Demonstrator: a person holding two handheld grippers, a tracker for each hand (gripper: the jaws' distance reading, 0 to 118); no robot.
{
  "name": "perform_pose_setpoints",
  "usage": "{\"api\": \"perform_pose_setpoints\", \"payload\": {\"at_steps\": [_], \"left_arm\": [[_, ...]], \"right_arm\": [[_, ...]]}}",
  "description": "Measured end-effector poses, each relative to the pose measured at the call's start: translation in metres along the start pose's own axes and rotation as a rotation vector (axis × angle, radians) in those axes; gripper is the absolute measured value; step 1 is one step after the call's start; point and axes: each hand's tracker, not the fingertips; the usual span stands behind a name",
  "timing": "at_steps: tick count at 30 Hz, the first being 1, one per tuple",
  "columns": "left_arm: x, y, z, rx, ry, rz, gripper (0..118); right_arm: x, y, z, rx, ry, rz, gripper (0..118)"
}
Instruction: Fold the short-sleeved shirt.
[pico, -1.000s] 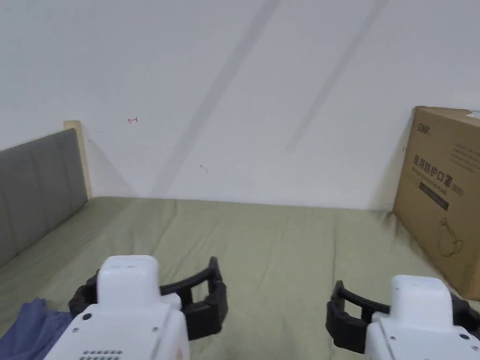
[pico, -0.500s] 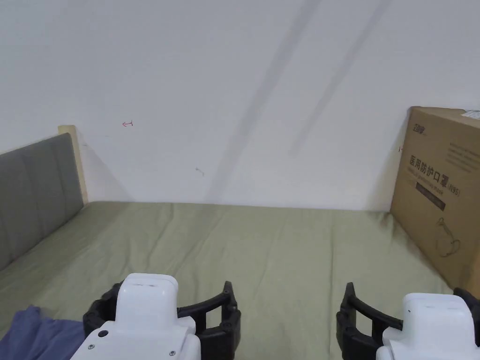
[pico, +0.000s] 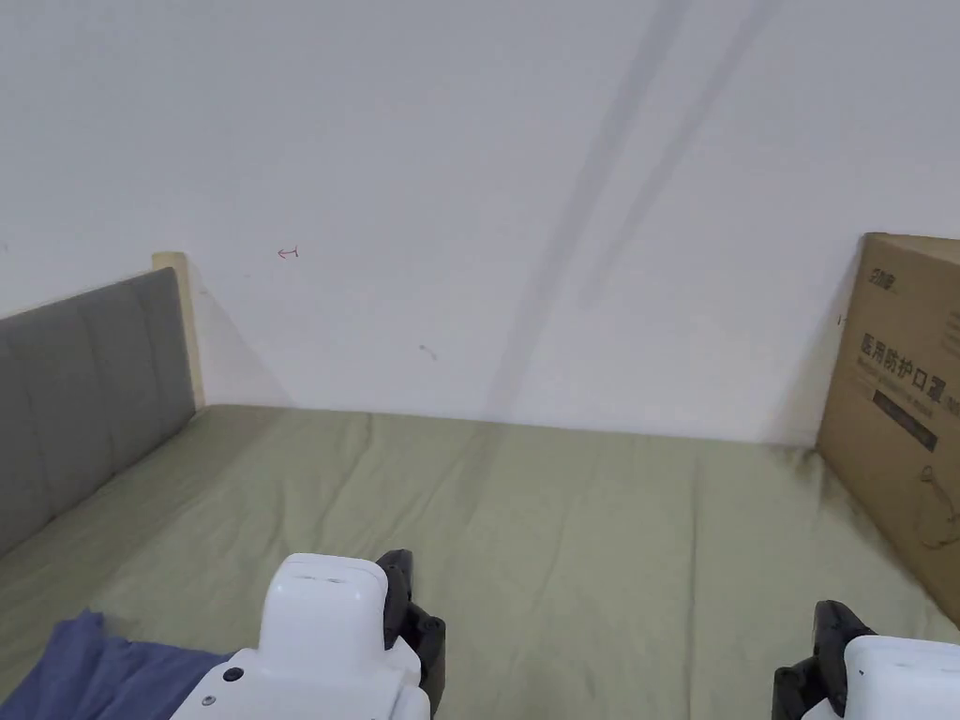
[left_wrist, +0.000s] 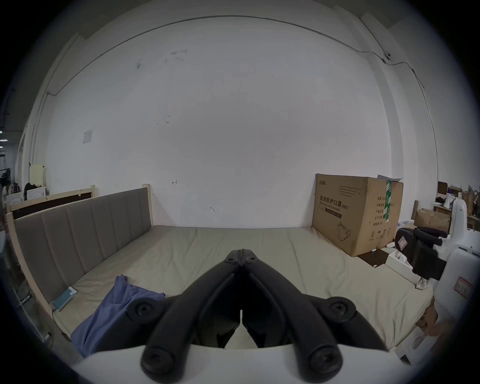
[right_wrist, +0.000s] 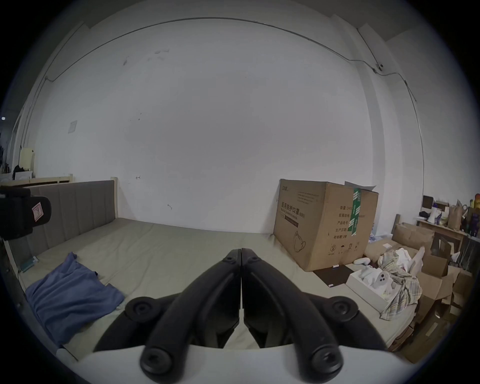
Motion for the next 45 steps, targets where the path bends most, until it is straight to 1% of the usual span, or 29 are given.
{"api": "perform_pose_setpoints", "payload": {"at_steps": [2,3,4,6,7,9,11,12,15,19,22,24,27,30,32,36,38,39,41,42,43,44,45], "left_arm": [[-0.005,0.000,0.000,0.007,0.000,0.018,0],[-0.005,-0.001,-0.001,0.005,-0.005,0.027,0],[-0.007,-0.001,0.000,0.006,-0.002,0.027,0],[-0.012,-0.003,0.000,0.008,0.017,0.021,0],[-0.013,-0.003,0.000,0.004,0.029,0.010,0],[-0.023,-0.001,0.003,0.000,0.048,0.016,0],[-0.038,0.002,0.010,0.005,0.065,0.056,0],[-0.046,0.003,0.015,0.009,0.100,0.059,0],[-0.072,0.005,0.038,0.026,0.258,0.018,0],[-0.118,0.003,0.076,0.009,0.437,0.053,0],[-0.145,-0.005,0.099,-0.014,0.561,0.037,0],[-0.163,-0.011,0.105,-0.037,0.610,0.069,0],[-0.185,-0.023,0.106,-0.077,0.638,0.132,0],[-0.204,-0.035,0.095,-0.114,0.646,0.139,0],[-0.211,-0.047,0.082,-0.144,0.647,0.142,0],[-0.234,-0.075,0.050,-0.255,0.643,0.207,0],[-0.257,-0.093,0.023,-0.305,0.592,0.239,0],[-0.264,-0.108,0.005,-0.328,0.520,0.265,5],[-0.292,-0.136,-0.041,-0.538,0.432,0.260,28],[-0.297,-0.149,-0.061,-0.593,0.403,0.302,49],[-0.297,-0.159,-0.079,-0.689,0.404,0.292,78],[-0.296,-0.166,-0.092,-0.761,0.387,0.259,94],[-0.292,-0.174,-0.102,-0.756,0.355,0.235,101]], "right_arm": [[-0.003,0.001,-0.004,-0.013,0.022,0.004,0],[-0.006,0.001,-0.005,-0.013,0.014,0.000,0],[-0.007,0.002,-0.006,-0.022,0.034,0.004,0],[-0.014,0.003,-0.005,-0.007,0.029,0.013,0],[-0.016,0.005,-0.007,-0.008,0.044,0.019,0],[-0.023,0.010,-0.011,-0.014,0.083,0.007,0],[-0.038,0.014,-0.013,-0.009,0.168,0.008,0],[-0.048,0.016,-0.013,-0.008,0.212,0.015,0],[-0.081,0.022,-0.011,0.006,0.359,0.006,0],[-0.135,0.024,-0.005,-0.010,0.543,-0.003,0],[-0.170,0.022,-0.001,-0.047,0.645,-0.018,0],[-0.187,0.018,0.001,-0.068,0.695,-0.039,0],[-0.206,0.012,0.003,-0.100,0.728,-0.019,0],[-0.216,0.004,-0.001,-0.126,0.731,0.007,0],[-0.221,-0.002,-0.007,-0.148,0.731,0.011,0],[-0.226,-0.013,-0.021,-0.207,0.723,0.007,0],[-0.224,-0.019,-0.026,-0.230,0.715,0.006,0],[-0.223,-0.022,-0.029,-0.240,0.708,0.008,0],[-0.219,-0.030,-0.035,-0.267,0.690,0.027,0],[-0.217,-0.034,-0.038,-0.279,0.680,0.034,1],[-0.214,-0.038,-0.041,-0.294,0.673,0.038,1],[-0.210,-0.041,-0.044,-0.304,0.669,0.038,0],[-0.207,-0.045,-0.048,-0.313,0.660,0.038,0]]}}
